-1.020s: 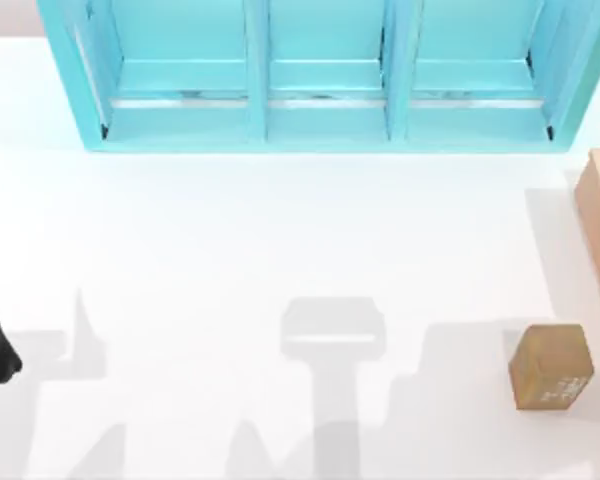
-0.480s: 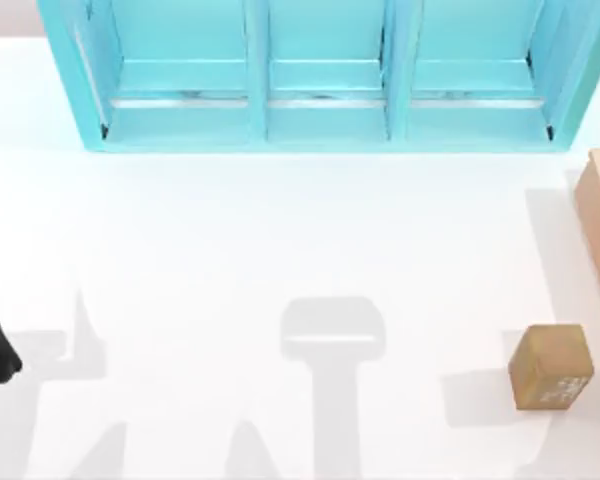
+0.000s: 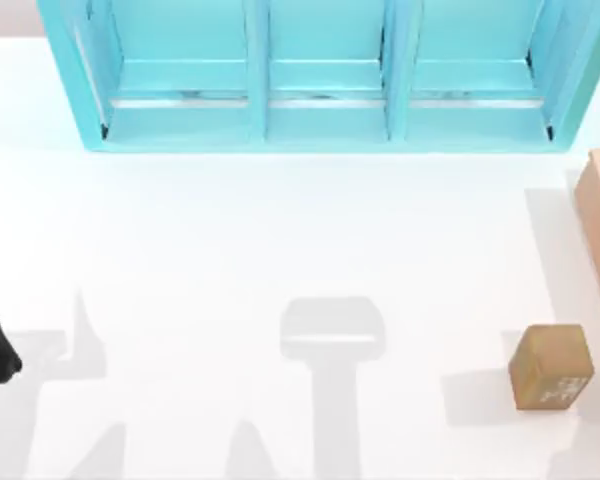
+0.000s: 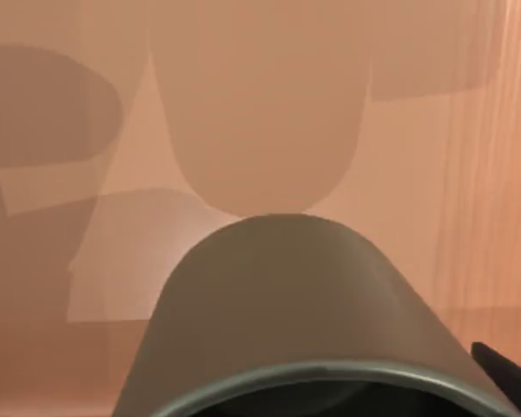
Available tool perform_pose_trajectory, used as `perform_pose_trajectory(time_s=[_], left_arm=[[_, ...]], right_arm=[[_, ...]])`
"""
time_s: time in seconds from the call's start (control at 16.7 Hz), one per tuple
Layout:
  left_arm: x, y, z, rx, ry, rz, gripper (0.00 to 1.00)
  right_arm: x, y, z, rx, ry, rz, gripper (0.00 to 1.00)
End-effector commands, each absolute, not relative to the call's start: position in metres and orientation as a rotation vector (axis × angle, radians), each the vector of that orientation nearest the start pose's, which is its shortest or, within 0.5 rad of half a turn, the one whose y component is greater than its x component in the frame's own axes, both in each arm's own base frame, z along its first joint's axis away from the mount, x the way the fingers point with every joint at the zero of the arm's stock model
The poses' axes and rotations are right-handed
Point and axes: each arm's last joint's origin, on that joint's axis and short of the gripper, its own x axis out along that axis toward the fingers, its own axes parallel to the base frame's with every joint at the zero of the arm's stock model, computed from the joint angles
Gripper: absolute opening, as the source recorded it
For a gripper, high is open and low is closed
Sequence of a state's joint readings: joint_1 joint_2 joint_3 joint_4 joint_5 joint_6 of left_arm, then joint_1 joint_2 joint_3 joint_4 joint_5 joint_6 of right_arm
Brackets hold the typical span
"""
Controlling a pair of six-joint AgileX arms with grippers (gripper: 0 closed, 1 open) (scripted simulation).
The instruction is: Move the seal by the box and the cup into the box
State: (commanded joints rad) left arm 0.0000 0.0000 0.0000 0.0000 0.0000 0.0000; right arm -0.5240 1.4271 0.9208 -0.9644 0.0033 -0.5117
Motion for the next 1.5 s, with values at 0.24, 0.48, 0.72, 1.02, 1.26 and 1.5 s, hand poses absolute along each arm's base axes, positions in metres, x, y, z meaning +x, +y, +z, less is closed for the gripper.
perform_pose_trajectory(time_s=[0.24, 0.48, 0.72, 1.02, 1.26, 1.5], left_arm=[[0.106, -0.001, 0.16, 0.0, 0.0, 0.0, 1.0], [0.106, -0.001, 0.16, 0.0, 0.0, 0.0, 1.0], [0.106, -0.001, 0.16, 0.0, 0.0, 0.0, 1.0], [0.106, -0.001, 0.16, 0.0, 0.0, 0.0, 1.0], [0.106, -0.001, 0.16, 0.0, 0.0, 0.0, 1.0], [0.106, -0.001, 0.16, 0.0, 0.0, 0.0, 1.0]], right_arm=[[0.208, -0.116, 0.168, -0.029, 1.491, -0.047, 0.0], [0.208, -0.115, 0.167, -0.029, 1.493, -0.045, 0.0], [0.208, -0.115, 0.167, -0.029, 1.493, -0.045, 0.3], [0.208, -0.115, 0.167, -0.029, 1.493, -0.045, 0.68], [0.208, -0.115, 0.167, -0.029, 1.493, -0.045, 0.98], [0.208, -0.115, 0.167, -0.029, 1.493, -0.045, 1.0]])
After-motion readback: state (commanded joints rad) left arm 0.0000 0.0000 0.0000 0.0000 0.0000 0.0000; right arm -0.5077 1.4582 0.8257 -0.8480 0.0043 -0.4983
